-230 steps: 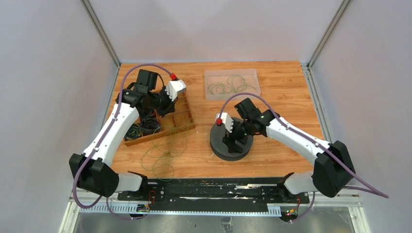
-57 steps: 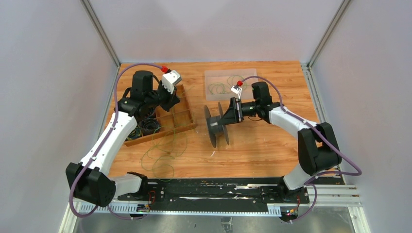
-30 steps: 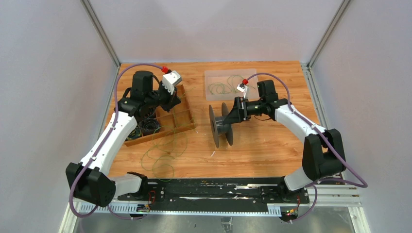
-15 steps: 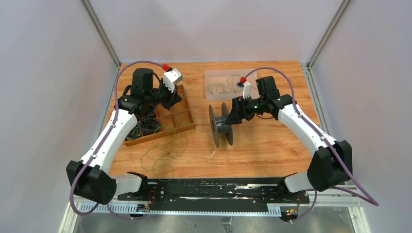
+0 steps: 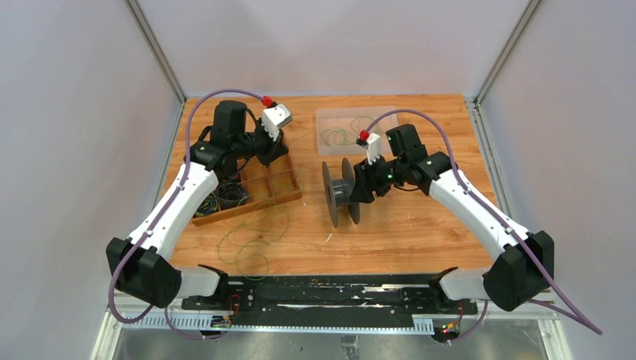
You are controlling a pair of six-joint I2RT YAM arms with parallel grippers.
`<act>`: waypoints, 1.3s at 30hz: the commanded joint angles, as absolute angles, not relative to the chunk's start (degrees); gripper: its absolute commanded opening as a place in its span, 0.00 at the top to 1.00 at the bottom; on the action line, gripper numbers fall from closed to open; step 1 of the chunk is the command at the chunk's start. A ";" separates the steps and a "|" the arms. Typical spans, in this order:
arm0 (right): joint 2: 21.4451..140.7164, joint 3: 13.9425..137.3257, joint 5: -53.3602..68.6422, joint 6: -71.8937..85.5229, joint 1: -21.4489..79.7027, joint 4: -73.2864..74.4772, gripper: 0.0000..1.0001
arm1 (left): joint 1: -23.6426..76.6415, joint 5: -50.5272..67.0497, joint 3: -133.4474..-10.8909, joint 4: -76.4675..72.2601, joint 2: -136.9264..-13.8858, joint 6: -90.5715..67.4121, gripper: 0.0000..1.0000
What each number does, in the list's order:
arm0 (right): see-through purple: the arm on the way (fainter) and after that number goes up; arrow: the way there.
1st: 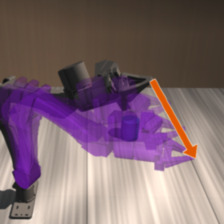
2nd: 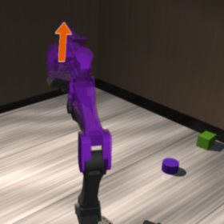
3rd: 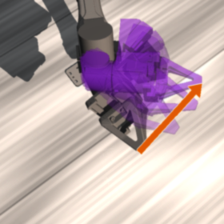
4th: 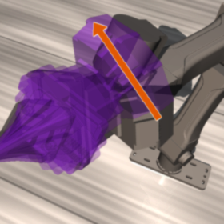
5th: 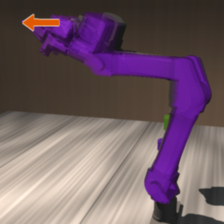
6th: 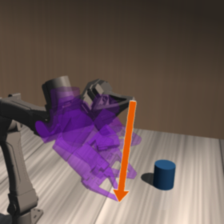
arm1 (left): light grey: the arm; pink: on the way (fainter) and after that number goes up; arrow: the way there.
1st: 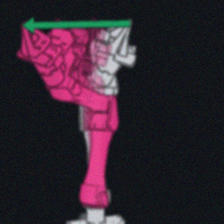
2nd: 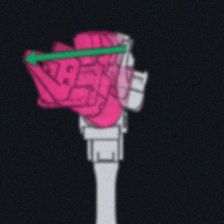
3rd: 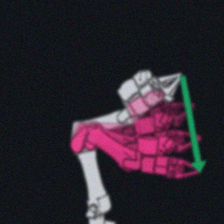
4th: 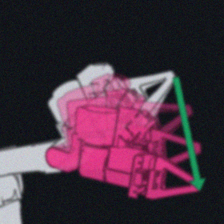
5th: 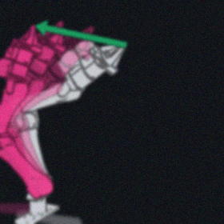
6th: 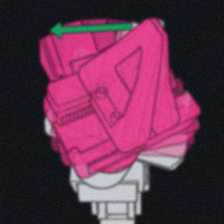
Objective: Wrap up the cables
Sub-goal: Place the cable reel at the center of the board, then wrap the cable around the cable reel.
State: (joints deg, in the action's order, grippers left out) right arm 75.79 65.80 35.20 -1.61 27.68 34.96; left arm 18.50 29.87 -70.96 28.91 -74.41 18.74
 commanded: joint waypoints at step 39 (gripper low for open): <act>76.46 66.64 32.34 -16.56 31.20 33.92 0.77 | 28.91 24.07 -86.89 58.57 -80.65 59.17 1.00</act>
